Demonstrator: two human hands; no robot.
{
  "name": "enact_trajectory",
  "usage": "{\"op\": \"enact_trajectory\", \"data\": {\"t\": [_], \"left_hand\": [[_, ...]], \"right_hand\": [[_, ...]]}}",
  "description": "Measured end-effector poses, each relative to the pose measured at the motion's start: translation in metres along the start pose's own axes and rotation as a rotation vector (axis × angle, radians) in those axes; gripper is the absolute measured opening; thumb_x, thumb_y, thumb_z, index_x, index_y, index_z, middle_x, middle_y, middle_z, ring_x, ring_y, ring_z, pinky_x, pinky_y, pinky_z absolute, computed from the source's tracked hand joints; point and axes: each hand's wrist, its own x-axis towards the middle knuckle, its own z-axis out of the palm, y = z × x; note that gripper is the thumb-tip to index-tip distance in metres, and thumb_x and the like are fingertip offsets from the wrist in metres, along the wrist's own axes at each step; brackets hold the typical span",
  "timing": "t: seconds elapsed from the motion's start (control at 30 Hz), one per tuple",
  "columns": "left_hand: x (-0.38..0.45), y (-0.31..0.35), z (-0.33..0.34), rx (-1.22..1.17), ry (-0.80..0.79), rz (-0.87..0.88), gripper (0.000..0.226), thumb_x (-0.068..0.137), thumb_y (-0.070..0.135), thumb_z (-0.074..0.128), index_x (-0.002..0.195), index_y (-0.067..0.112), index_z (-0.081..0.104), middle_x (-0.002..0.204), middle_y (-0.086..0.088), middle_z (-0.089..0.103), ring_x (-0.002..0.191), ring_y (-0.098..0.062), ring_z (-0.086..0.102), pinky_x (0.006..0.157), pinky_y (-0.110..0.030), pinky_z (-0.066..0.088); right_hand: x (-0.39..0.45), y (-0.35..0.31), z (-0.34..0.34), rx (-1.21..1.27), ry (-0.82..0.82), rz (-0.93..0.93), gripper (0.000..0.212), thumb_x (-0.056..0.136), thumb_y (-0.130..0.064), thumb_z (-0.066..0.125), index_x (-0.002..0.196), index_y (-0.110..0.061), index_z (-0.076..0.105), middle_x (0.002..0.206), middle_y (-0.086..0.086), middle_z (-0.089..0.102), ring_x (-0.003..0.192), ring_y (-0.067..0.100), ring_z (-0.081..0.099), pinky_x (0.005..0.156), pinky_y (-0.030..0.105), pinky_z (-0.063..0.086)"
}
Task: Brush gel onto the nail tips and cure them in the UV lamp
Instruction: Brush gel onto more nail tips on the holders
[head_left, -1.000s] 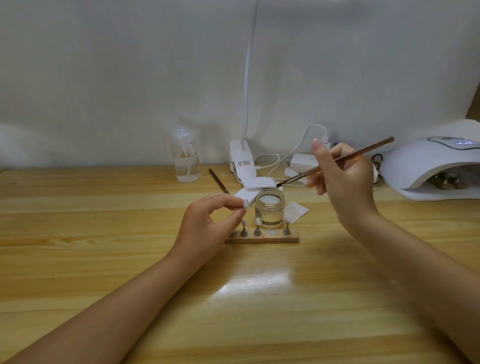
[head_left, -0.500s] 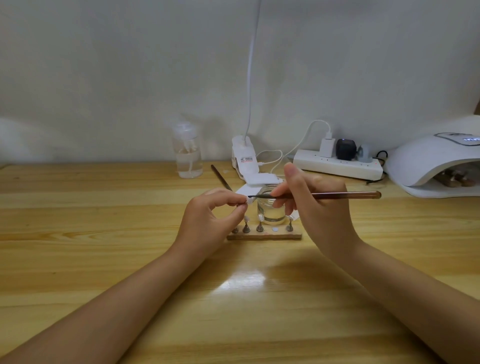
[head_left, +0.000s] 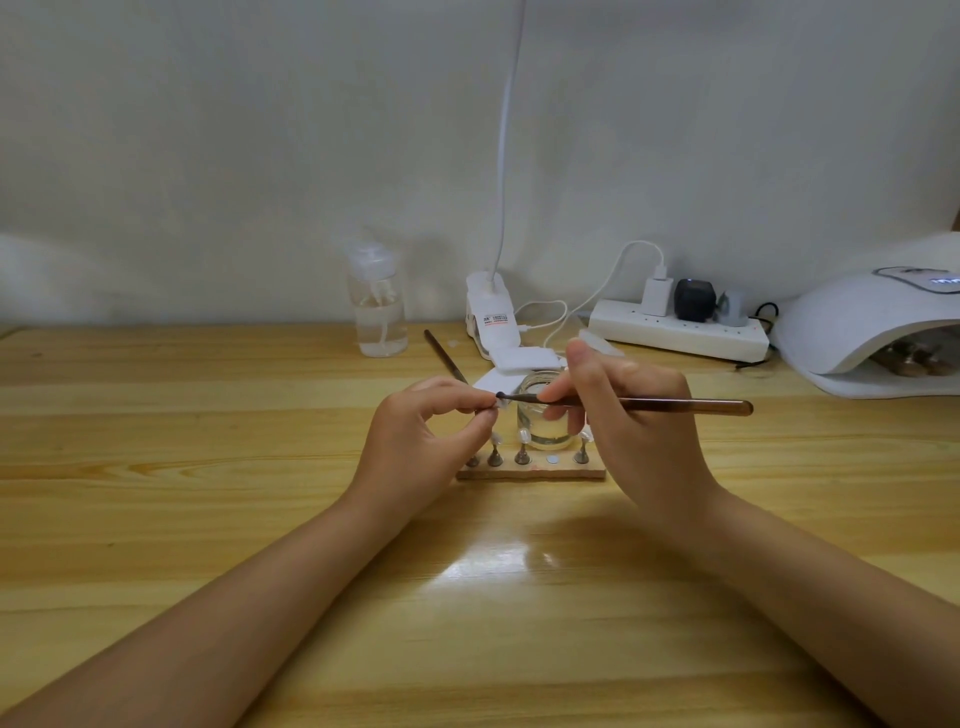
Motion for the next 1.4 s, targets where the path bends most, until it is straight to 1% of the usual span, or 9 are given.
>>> {"op": "enact_trajectory", "data": {"t": [0.23, 0.37, 0.5, 0.67, 0.77, 0.9, 1.0, 1.27, 1.4], "left_hand": [[0.0002, 0.0002, -0.0003, 0.009, -0.004, -0.004, 0.025, 0.077, 0.003, 0.069, 0.085, 0.027, 0.067, 0.079, 0.012, 0.065, 0.082, -0.005, 0.061, 0.075, -0.007, 0.043], [0.0002, 0.0007, -0.0005, 0.005, 0.001, -0.009, 0.024, 0.077, 0.003, 0.069, 0.085, 0.025, 0.068, 0.078, 0.014, 0.064, 0.079, -0.003, 0.06, 0.074, -0.006, 0.042], [0.0003, 0.0003, -0.0009, 0.004, -0.006, -0.011, 0.024, 0.077, 0.003, 0.069, 0.084, 0.026, 0.068, 0.078, 0.014, 0.064, 0.078, -0.002, 0.06, 0.074, -0.005, 0.042], [0.0003, -0.0006, -0.0004, -0.001, -0.002, -0.018, 0.022, 0.077, 0.004, 0.069, 0.082, 0.025, 0.069, 0.076, 0.015, 0.064, 0.077, -0.001, 0.059, 0.073, -0.006, 0.042], [0.0004, -0.0006, -0.0005, -0.006, 0.001, -0.024, 0.024, 0.077, 0.004, 0.069, 0.082, 0.027, 0.069, 0.076, 0.015, 0.064, 0.078, -0.003, 0.06, 0.074, -0.008, 0.043], [0.0002, 0.0002, -0.0007, -0.008, -0.008, -0.023, 0.024, 0.077, 0.003, 0.069, 0.084, 0.026, 0.069, 0.077, 0.014, 0.065, 0.079, -0.005, 0.06, 0.075, -0.01, 0.045], [-0.0001, 0.0005, -0.0014, -0.015, -0.007, -0.019, 0.024, 0.077, 0.003, 0.069, 0.082, 0.026, 0.069, 0.076, 0.015, 0.065, 0.078, -0.003, 0.06, 0.074, -0.007, 0.043], [0.0001, -0.0001, -0.0009, -0.007, -0.007, -0.017, 0.024, 0.077, 0.002, 0.069, 0.084, 0.025, 0.069, 0.075, 0.015, 0.064, 0.076, -0.002, 0.06, 0.074, -0.008, 0.043], [-0.0001, 0.0004, -0.0008, -0.009, -0.009, -0.012, 0.028, 0.077, 0.003, 0.069, 0.082, 0.03, 0.067, 0.074, 0.015, 0.064, 0.076, -0.003, 0.06, 0.074, -0.009, 0.044]], "right_hand": [[-0.0021, -0.0007, -0.0003, 0.025, 0.018, 0.023, 0.036, 0.088, -0.025, 0.047, 0.065, -0.007, 0.069, 0.051, -0.004, 0.06, 0.047, -0.001, 0.056, 0.06, 0.007, 0.042], [-0.0008, -0.0038, -0.0015, 0.041, 0.055, 0.075, 0.04, 0.085, -0.034, 0.045, 0.058, -0.014, 0.066, 0.046, -0.009, 0.059, 0.043, 0.001, 0.054, 0.051, 0.01, 0.04], [0.0003, -0.005, -0.0017, 0.038, 0.08, 0.072, 0.038, 0.085, -0.036, 0.044, 0.063, -0.016, 0.067, 0.052, -0.005, 0.061, 0.047, 0.001, 0.055, 0.05, 0.012, 0.041], [-0.0001, -0.0027, 0.0012, 0.006, 0.028, 0.062, 0.036, 0.086, -0.033, 0.045, 0.07, -0.01, 0.069, 0.059, 0.0, 0.064, 0.05, 0.001, 0.057, 0.054, 0.012, 0.043], [-0.0007, -0.0028, 0.001, 0.016, 0.018, 0.069, 0.037, 0.085, -0.032, 0.046, 0.069, -0.008, 0.07, 0.057, 0.002, 0.064, 0.049, 0.002, 0.057, 0.058, 0.01, 0.043], [-0.0007, -0.0063, 0.0005, 0.057, 0.043, 0.118, 0.041, 0.083, -0.037, 0.045, 0.06, -0.01, 0.068, 0.048, -0.005, 0.061, 0.044, 0.003, 0.055, 0.048, 0.012, 0.041], [-0.0003, -0.0073, -0.0002, 0.067, 0.067, 0.131, 0.041, 0.082, -0.038, 0.044, 0.057, -0.014, 0.066, 0.045, -0.005, 0.06, 0.042, 0.004, 0.054, 0.047, 0.012, 0.04], [-0.0005, -0.0056, 0.0022, 0.017, 0.026, 0.095, 0.037, 0.086, -0.034, 0.045, 0.069, -0.013, 0.069, 0.058, 0.001, 0.064, 0.049, 0.004, 0.056, 0.052, 0.015, 0.043], [-0.0014, -0.0063, 0.0015, 0.029, 0.032, 0.102, 0.041, 0.085, -0.035, 0.045, 0.066, -0.008, 0.069, 0.054, 0.0, 0.063, 0.047, 0.002, 0.055, 0.053, 0.012, 0.041]]}}
